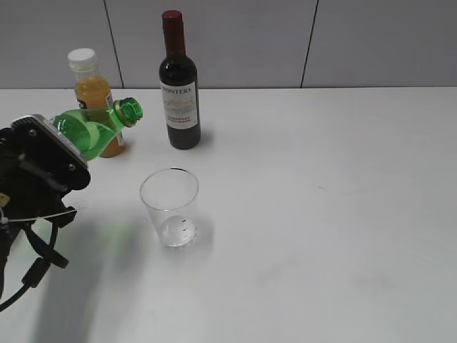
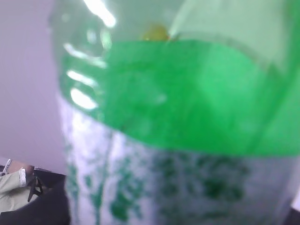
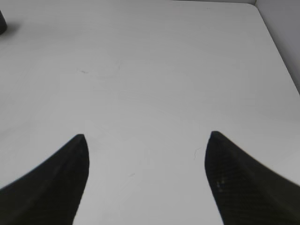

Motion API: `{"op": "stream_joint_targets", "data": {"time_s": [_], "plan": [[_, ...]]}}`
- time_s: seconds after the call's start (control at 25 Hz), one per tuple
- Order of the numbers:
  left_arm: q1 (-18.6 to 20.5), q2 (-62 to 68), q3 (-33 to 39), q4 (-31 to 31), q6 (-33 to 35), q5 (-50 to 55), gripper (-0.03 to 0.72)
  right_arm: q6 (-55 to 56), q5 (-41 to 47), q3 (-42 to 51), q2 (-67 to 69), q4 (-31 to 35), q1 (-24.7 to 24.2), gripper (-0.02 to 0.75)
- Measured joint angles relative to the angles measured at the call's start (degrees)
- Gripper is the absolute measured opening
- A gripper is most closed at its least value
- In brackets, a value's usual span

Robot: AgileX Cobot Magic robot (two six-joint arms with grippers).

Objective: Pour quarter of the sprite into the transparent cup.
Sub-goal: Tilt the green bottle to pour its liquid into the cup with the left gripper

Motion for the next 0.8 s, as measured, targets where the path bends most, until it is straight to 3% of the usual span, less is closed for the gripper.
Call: {"op": "stream_joint_targets", "data": {"time_s": [0.4, 0.8], "plan": [[-0.19, 0.08, -0.12, 0.51, 9.47, 0.00, 0.466, 0.00, 0.00, 0.00, 0.00, 0.05, 0.00, 0.594], [-0.19, 0.08, -0.12, 1.16, 13.57, 0.00, 0.466, 0.00, 0.00, 0.00, 0.00, 0.05, 0.00, 0.594]]}}
